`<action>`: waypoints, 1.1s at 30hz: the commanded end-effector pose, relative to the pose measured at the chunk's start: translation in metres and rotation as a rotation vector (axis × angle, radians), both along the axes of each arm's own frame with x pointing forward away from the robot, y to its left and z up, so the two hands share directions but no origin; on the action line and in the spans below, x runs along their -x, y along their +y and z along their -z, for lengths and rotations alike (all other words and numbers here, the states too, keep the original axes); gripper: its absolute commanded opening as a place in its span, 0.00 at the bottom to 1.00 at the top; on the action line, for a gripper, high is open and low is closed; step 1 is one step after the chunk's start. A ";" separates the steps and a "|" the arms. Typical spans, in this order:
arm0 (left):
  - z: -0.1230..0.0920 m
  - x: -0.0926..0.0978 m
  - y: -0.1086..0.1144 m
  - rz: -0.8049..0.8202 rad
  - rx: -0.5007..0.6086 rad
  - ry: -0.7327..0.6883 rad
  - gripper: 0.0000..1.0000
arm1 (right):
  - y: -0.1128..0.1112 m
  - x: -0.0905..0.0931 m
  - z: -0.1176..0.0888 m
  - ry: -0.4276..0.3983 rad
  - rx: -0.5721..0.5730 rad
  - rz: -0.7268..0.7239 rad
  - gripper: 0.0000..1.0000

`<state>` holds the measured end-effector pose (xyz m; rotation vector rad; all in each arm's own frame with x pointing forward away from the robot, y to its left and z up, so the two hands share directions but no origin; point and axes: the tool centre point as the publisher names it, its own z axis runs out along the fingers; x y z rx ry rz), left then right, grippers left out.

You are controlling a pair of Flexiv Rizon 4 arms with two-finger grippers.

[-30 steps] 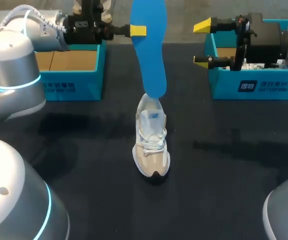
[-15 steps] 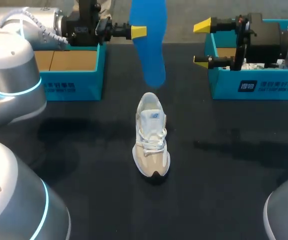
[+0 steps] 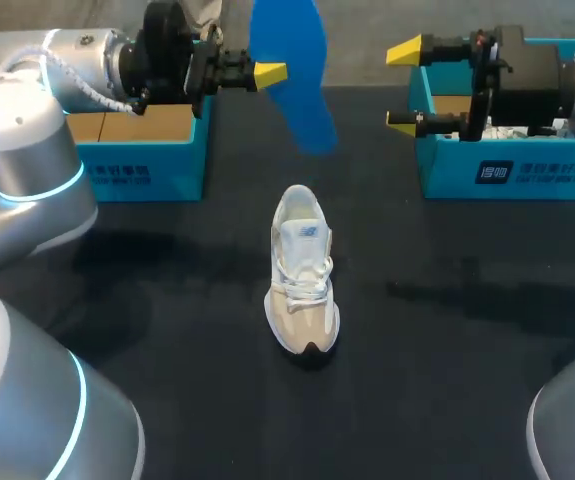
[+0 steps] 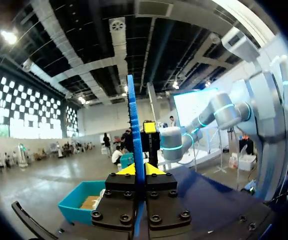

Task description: Take the shoe out of the shoebox, open the shoe tongue, remove and reinsert the insole, then place the shoe into the shoebox

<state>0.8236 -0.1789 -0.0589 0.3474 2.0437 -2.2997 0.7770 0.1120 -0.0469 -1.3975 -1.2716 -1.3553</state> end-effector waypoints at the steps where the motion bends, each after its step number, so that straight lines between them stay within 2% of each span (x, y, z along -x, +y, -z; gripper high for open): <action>1: 0.011 0.004 -0.007 -0.091 0.077 -0.768 0.00 | 0.002 -0.001 0.000 0.002 0.003 0.002 1.00; 3: 0.012 0.004 -0.008 -0.113 0.098 -0.927 0.00 | 0.002 -0.001 0.000 0.002 0.003 0.002 1.00; 9: 0.005 -0.002 -0.004 -0.223 0.153 -1.145 0.00 | 0.002 -0.001 0.000 0.002 0.003 0.002 1.00; 31: 0.004 -0.003 -0.003 -0.255 0.150 -1.146 0.00 | 0.002 -0.001 0.000 0.002 0.003 0.002 1.00; 33: 0.006 -0.004 -0.003 -0.244 0.145 -1.193 0.00 | 0.002 -0.001 0.000 0.002 0.003 0.002 1.00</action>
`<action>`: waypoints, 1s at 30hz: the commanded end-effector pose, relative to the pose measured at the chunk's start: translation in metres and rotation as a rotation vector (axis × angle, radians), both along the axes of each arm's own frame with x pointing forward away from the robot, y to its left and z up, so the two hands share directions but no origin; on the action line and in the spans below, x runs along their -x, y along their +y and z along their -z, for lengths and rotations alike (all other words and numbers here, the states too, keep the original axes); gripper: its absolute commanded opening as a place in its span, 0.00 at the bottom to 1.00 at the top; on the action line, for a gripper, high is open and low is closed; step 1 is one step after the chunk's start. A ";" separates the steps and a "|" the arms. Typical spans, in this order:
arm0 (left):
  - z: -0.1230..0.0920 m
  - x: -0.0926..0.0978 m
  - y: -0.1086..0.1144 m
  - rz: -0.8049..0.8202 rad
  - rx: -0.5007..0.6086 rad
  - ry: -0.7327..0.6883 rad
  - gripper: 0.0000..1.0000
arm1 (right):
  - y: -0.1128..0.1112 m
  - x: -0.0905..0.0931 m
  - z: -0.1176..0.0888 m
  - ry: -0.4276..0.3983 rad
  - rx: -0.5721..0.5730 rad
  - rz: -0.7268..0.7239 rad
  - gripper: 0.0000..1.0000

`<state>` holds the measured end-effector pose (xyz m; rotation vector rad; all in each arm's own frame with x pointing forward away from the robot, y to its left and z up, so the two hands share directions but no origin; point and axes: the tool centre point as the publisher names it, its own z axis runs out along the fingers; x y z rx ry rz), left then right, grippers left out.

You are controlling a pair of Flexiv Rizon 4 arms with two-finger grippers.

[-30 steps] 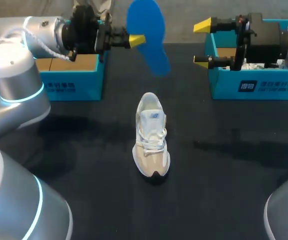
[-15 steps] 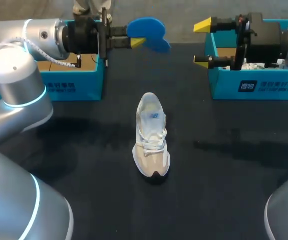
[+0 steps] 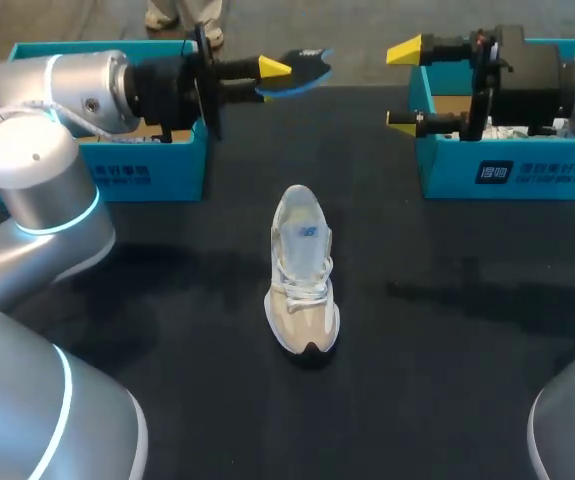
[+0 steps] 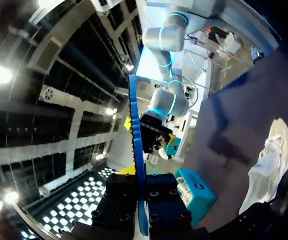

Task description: Take the shoe out of the shoebox, open the shoe tongue, remove and reinsert the insole, then place the shoe into the shoebox

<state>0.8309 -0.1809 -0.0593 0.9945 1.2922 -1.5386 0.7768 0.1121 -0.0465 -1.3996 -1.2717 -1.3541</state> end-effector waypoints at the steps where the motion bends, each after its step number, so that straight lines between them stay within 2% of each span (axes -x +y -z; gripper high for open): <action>1: 0.007 0.004 -0.001 -0.024 0.004 -0.158 0.00 | 0.002 -0.001 0.000 0.001 0.002 0.001 1.00; 14: 0.014 0.003 -0.002 -0.018 -0.049 -0.234 0.00 | 0.003 -0.007 0.002 0.008 0.003 -0.023 1.00; 20: 0.015 0.000 -0.004 -0.051 -0.093 -0.334 0.00 | 0.011 -0.017 0.003 0.012 0.007 -0.047 1.00; 29: 0.012 0.000 -0.011 -0.050 -0.099 -0.382 0.00 | 0.024 -0.029 0.006 0.019 0.016 -0.071 1.00; 30: 0.012 0.001 -0.012 -0.049 -0.104 -0.392 0.00 | 0.025 -0.030 0.006 0.020 0.016 -0.075 0.97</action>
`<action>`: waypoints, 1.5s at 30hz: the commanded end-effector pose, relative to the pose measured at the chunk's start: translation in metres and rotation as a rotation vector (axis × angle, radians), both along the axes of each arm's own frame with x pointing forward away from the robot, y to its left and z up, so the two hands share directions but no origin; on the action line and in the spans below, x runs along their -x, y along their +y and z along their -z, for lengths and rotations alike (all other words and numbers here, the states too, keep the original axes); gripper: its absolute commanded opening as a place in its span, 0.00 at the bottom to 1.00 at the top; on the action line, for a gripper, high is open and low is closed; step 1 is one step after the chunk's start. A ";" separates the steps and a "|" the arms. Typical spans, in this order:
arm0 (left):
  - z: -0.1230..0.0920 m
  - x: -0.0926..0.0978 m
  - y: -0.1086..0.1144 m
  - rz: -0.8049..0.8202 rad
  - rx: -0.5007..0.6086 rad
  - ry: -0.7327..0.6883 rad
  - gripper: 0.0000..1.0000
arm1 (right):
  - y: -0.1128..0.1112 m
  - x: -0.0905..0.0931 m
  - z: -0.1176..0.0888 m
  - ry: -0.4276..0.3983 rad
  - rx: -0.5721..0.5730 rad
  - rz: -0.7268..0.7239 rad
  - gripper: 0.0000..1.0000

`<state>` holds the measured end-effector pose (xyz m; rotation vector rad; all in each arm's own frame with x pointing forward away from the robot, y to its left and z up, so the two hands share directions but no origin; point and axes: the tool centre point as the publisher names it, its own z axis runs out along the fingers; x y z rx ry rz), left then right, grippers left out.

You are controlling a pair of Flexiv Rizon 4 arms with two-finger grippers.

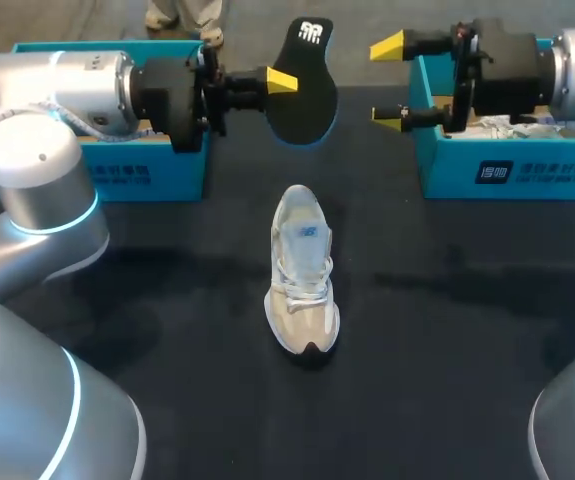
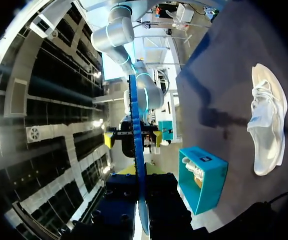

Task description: Take the shoe out of the shoebox, open the shoe tongue, remove and reinsert the insole, then place the shoe into the shoebox

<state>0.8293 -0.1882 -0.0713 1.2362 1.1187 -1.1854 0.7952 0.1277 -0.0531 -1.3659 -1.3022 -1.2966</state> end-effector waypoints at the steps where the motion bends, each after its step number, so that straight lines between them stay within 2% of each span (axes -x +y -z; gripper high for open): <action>1: 0.000 -0.001 -0.005 0.001 -0.009 -0.014 0.00 | 0.010 -0.013 -0.001 0.006 0.007 -0.018 0.92; 3: 0.000 0.000 -0.007 0.003 -0.009 -0.015 0.00 | 0.012 -0.015 -0.001 0.007 0.007 -0.024 0.75; 6: 0.000 0.000 -0.009 0.002 -0.012 -0.023 0.00 | 0.015 -0.017 0.000 0.010 0.008 -0.034 0.60; 9: -0.001 -0.001 -0.012 0.004 -0.010 -0.024 0.00 | 0.018 -0.019 0.000 0.013 0.007 -0.043 0.50; 16: -0.004 -0.001 -0.020 0.006 0.006 -0.034 0.00 | 0.025 -0.022 0.003 0.026 0.006 -0.064 0.44; 35: -0.007 -0.009 -0.033 -0.011 0.021 -0.041 0.00 | 0.047 -0.020 0.006 0.035 -0.003 -0.120 0.36; 40: -0.006 -0.009 -0.034 -0.008 0.020 -0.040 0.00 | 0.049 -0.020 0.007 0.037 -0.004 -0.125 0.30; 41: -0.006 -0.009 -0.034 -0.008 0.020 -0.040 0.00 | 0.049 -0.019 0.007 0.037 -0.003 -0.126 0.22; 43: -0.006 -0.009 -0.034 -0.010 0.019 -0.040 0.00 | 0.049 -0.019 0.007 0.037 -0.003 -0.125 0.16; 45: -0.006 -0.009 -0.032 -0.012 0.018 -0.039 0.00 | 0.048 -0.019 0.007 0.038 -0.003 -0.123 0.16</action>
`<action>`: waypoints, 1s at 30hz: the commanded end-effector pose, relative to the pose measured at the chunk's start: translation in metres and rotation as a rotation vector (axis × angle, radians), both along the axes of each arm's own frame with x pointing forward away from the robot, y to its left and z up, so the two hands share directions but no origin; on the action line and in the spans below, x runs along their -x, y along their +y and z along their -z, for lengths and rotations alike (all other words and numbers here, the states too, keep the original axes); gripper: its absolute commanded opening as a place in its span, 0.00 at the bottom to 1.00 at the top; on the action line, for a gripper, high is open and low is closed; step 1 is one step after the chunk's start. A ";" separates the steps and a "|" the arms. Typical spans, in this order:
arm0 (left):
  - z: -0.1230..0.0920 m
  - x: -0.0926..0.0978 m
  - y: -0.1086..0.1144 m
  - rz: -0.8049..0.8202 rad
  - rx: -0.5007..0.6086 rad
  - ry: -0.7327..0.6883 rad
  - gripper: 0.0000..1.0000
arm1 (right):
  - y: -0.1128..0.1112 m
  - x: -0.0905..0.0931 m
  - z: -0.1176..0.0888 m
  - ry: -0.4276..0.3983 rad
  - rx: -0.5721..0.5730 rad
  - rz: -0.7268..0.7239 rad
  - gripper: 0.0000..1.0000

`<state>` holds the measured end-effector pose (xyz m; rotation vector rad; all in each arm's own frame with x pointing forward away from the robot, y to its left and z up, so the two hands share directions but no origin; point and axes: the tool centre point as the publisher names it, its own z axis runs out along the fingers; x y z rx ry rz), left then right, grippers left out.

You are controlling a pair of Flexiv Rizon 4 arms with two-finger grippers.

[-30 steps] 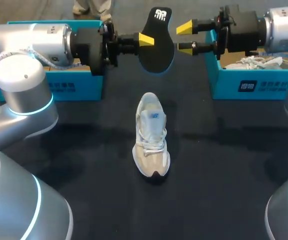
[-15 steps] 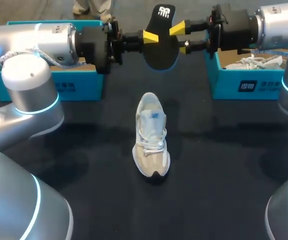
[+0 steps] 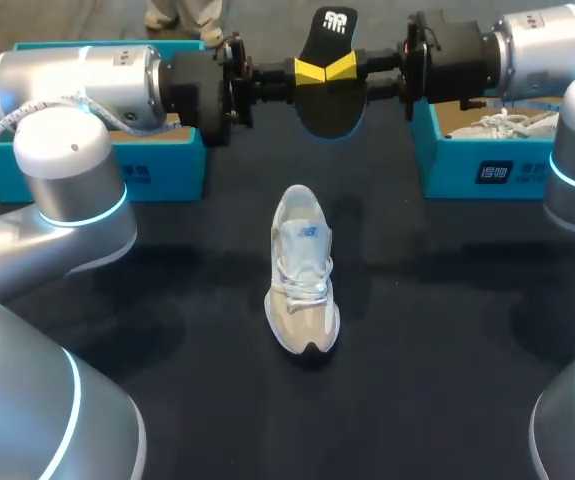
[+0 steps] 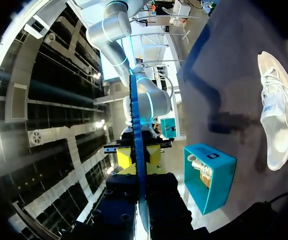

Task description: Take the shoe out of the shoebox, open the shoe tongue, remove and reinsert the insole, then place the shoe into the shoebox

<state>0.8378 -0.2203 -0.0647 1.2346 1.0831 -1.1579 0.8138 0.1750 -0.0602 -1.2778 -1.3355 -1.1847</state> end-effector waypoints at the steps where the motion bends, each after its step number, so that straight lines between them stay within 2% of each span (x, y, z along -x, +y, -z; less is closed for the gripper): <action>1: 0.001 -0.001 0.000 -0.004 0.001 -0.002 0.00 | 0.001 0.000 0.000 0.002 0.004 0.002 0.16; 6: 0.001 -0.002 0.003 -0.011 0.001 -0.002 0.00 | 0.000 0.000 0.000 0.003 0.006 0.001 0.14; 8: 0.001 -0.002 0.003 -0.012 0.001 -0.003 0.00 | -0.001 0.000 0.000 0.004 0.007 0.000 0.00; 14: 0.001 -0.001 0.002 -0.011 0.004 -0.005 0.00 | 0.000 -0.001 -0.001 0.002 0.012 -0.004 0.00; 15: 0.001 -0.001 0.002 -0.015 0.002 -0.007 0.23 | 0.000 -0.001 -0.001 0.001 0.012 -0.004 0.00; 16: 0.001 -0.001 0.003 -0.018 -0.009 -0.015 0.91 | 0.000 -0.001 -0.001 -0.004 0.010 -0.001 0.00; 17: 0.002 -0.001 0.003 -0.015 -0.005 -0.016 1.00 | 0.000 -0.001 -0.001 -0.007 0.011 0.000 0.00; 24: 0.004 -0.004 0.014 -0.003 -0.030 -0.032 1.00 | -0.007 -0.002 0.000 -0.027 0.022 0.021 0.00; 30: 0.008 -0.008 0.034 0.020 -0.024 -0.034 1.00 | -0.018 -0.001 0.000 -0.034 0.034 0.045 0.00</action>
